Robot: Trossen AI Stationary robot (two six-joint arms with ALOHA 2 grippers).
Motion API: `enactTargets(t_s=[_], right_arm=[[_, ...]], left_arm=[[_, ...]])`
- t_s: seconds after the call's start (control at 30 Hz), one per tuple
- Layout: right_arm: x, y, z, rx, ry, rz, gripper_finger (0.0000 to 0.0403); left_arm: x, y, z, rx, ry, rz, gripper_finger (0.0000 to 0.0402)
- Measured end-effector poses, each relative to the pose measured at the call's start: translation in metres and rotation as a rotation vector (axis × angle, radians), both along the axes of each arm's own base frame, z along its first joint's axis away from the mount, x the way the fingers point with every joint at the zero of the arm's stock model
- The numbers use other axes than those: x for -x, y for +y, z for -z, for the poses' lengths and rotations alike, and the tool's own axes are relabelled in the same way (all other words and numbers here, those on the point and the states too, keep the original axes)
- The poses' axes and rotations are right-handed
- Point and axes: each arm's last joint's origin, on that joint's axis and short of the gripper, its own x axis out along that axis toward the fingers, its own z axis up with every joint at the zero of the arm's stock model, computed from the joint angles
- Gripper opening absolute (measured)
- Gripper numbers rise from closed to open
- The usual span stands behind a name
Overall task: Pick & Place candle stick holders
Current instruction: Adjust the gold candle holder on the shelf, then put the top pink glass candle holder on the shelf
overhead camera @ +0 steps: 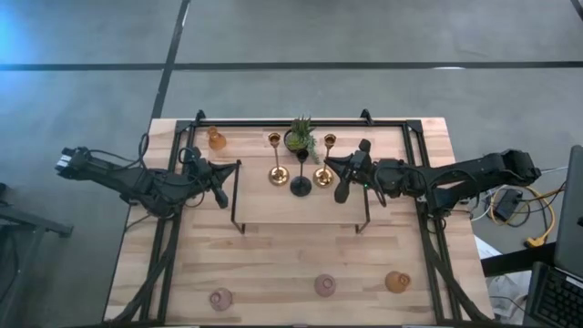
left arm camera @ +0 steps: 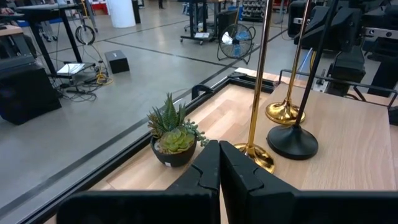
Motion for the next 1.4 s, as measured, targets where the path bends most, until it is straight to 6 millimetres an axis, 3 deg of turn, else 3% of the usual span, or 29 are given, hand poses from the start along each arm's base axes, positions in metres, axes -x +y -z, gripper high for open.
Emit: enactTargets(t_s=[0.17,0.5,0.77,1.07,1.4], right_arm=[[0.0,0.0,0.0,-0.001,-0.001,0.0,0.0028],[0.0,0.0,0.0,0.003,0.001,0.0,0.012],[0.005,0.0,-0.002,0.015,0.02,-0.003,0.0168],[0.03,-0.001,-0.012,-0.004,0.061,-0.002,0.0194],[0.075,0.009,-0.029,-0.056,0.061,-0.109,0.0177]], left_arm=[[0.0,0.0,0.0,0.003,-0.001,0.004,0.0005],[0.0,0.0,0.0,0.004,-0.001,0.006,0.0005],[0.0,-0.001,0.0,0.011,0.001,0.029,0.0005],[0.0,-0.001,0.0,0.009,0.002,0.031,0.0005],[0.0,-0.001,0.0,-0.022,0.022,0.036,0.0005]])
